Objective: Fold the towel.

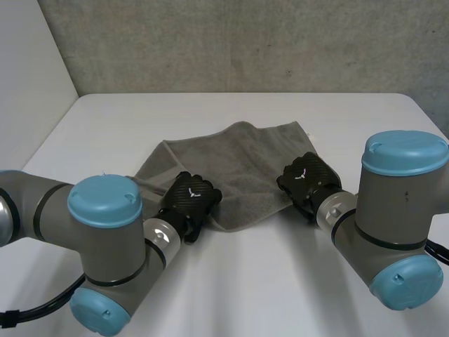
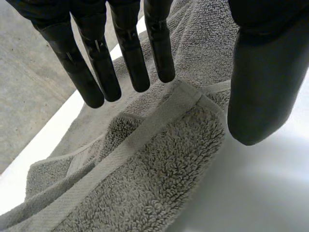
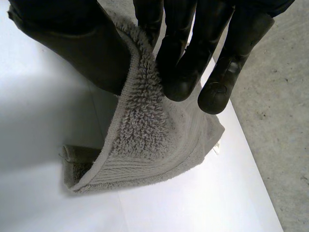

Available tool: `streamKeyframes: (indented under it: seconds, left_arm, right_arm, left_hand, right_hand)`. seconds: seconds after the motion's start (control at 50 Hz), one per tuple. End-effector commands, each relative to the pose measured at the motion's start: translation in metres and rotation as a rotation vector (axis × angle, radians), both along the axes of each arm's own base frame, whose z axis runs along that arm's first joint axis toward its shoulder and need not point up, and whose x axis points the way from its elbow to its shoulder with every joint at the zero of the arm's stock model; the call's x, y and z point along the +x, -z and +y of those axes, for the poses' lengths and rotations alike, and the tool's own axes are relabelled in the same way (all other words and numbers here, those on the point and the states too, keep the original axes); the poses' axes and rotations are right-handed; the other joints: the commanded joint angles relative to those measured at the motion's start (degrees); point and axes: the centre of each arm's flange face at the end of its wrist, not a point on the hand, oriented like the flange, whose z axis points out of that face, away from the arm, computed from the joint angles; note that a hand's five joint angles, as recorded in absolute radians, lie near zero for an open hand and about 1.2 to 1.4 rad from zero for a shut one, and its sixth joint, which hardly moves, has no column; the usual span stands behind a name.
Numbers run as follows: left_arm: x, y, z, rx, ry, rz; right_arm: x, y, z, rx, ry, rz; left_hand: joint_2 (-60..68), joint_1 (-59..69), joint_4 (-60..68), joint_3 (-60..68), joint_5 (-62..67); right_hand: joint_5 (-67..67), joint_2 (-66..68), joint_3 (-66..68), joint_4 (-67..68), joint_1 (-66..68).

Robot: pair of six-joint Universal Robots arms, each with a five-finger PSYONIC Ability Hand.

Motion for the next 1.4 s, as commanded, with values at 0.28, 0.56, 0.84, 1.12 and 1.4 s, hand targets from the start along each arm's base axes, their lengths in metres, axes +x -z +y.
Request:
streamKeyframes:
  seconds: [0.28, 0.56, 0.84, 1.12, 1.4]
  left_arm:
    - [-0.003, 0.010, -0.010, -0.102, -0.004, -0.058]
    - [-0.003, 0.009, 0.000, -0.085, 0.014, -0.071]
    - [-0.009, 0.015, 0.007, -0.069, 0.039, -0.091]
    - [-0.014, 0.022, -0.005, -0.075, 0.031, -0.097]
    - [0.004, -0.015, -0.034, -0.151, -0.104, -0.048]
  right_arm:
    - [-0.002, 0.003, -0.007, 0.002, 0.020, 0.007]
    - [-0.001, 0.005, -0.004, 0.008, 0.013, 0.011]
    - [0.000, 0.008, -0.003, 0.012, 0.008, 0.016]
    - [-0.001, 0.009, -0.006, 0.013, 0.014, 0.021]
    - [-0.008, -0.005, -0.024, -0.026, 0.062, -0.006]
  left_hand:
    - [32.8, 32.8, 32.7, 32.8, 22.9]
    - [-6.4, -6.4, -6.5, -6.4, -16.3]
    - [-0.9, -0.8, -1.0, -0.8, -10.8]
    - [14.8, 14.8, 14.7, 14.8, 4.9]
    - [38.8, 38.8, 38.7, 38.8, 28.9]
  right_hand:
    - [2.8, 3.8, 3.1, 3.1, 3.2]
    - [2.8, 3.8, 3.1, 3.1, 3.2]
    - [2.8, 3.8, 3.1, 3.1, 3.2]
    - [2.8, 3.8, 3.1, 3.1, 3.2]
    - [2.8, 3.8, 3.1, 3.1, 3.2]
